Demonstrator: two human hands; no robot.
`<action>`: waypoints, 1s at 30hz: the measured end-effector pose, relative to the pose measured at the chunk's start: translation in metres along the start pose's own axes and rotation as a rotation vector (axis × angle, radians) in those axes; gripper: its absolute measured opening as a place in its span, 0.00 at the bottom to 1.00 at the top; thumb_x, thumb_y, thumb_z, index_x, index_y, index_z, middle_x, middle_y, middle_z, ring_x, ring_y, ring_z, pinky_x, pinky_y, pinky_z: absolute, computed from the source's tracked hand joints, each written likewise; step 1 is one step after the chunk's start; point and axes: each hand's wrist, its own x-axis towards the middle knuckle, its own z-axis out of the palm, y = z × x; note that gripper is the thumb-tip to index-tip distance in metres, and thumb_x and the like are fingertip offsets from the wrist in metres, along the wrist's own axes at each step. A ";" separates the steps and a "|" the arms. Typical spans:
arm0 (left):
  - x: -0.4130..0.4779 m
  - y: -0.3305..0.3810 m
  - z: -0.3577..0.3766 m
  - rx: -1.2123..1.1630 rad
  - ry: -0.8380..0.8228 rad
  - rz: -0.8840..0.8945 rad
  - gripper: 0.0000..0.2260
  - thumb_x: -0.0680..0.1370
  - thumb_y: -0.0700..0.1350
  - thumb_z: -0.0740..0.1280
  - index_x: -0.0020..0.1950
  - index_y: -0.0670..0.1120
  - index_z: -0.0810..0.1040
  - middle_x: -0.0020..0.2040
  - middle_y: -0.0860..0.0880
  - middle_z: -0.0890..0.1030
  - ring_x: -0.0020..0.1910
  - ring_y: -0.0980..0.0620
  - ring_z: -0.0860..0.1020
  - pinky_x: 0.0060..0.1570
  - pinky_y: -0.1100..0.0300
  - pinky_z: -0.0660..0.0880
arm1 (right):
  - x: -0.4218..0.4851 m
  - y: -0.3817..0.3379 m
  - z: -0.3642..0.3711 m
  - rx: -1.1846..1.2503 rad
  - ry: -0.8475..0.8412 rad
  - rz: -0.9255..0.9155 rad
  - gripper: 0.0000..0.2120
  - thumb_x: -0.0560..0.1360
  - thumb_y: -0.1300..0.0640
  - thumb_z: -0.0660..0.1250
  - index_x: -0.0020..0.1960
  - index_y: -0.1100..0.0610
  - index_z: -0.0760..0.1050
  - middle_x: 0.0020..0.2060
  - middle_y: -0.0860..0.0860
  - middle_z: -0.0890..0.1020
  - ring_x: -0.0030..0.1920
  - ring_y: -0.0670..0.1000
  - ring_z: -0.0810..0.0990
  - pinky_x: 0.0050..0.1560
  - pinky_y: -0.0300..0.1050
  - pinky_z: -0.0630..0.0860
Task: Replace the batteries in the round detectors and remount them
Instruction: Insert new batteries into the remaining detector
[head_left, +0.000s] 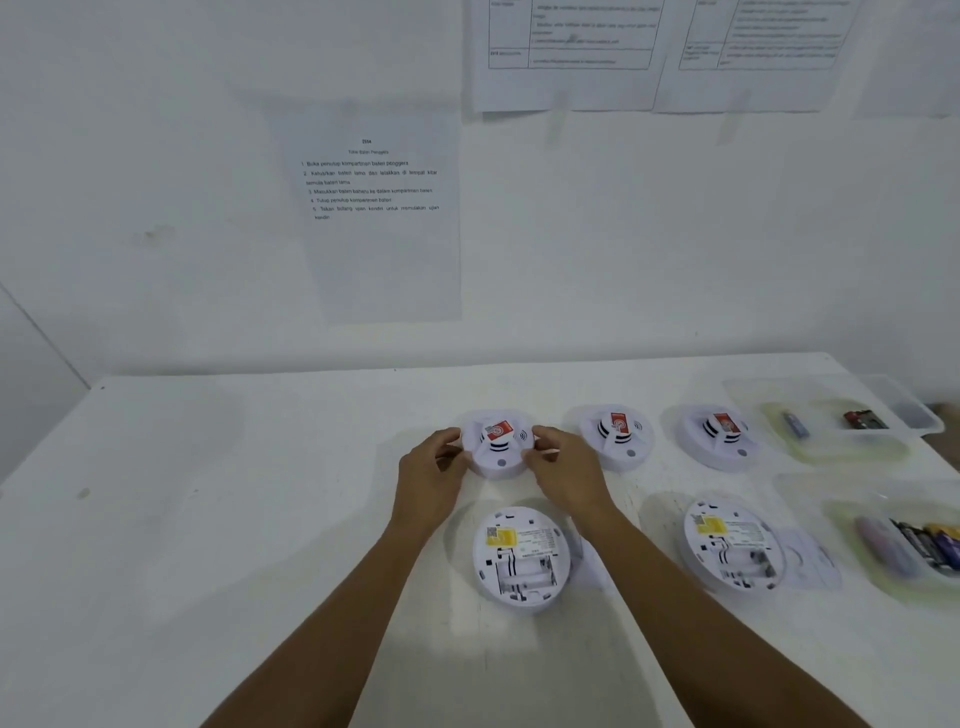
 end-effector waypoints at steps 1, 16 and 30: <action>-0.004 0.000 0.000 -0.001 0.016 -0.001 0.13 0.78 0.36 0.68 0.63 0.41 0.78 0.54 0.51 0.80 0.48 0.58 0.78 0.46 0.80 0.70 | -0.002 0.002 -0.001 0.020 0.001 -0.001 0.14 0.78 0.60 0.65 0.63 0.57 0.76 0.54 0.51 0.81 0.49 0.50 0.80 0.55 0.45 0.77; -0.092 0.010 -0.002 0.013 0.026 0.054 0.04 0.80 0.43 0.66 0.48 0.47 0.80 0.43 0.56 0.82 0.43 0.57 0.79 0.43 0.67 0.74 | -0.073 0.040 -0.025 -0.037 0.003 -0.153 0.09 0.76 0.56 0.67 0.56 0.51 0.79 0.49 0.45 0.82 0.41 0.42 0.79 0.42 0.31 0.72; -0.145 0.049 0.015 -0.342 0.067 -0.115 0.08 0.81 0.45 0.66 0.59 0.51 0.81 0.51 0.51 0.84 0.49 0.50 0.82 0.49 0.56 0.79 | -0.114 0.043 -0.035 0.189 -0.028 -0.137 0.16 0.75 0.65 0.66 0.59 0.51 0.79 0.53 0.46 0.83 0.51 0.47 0.81 0.49 0.39 0.80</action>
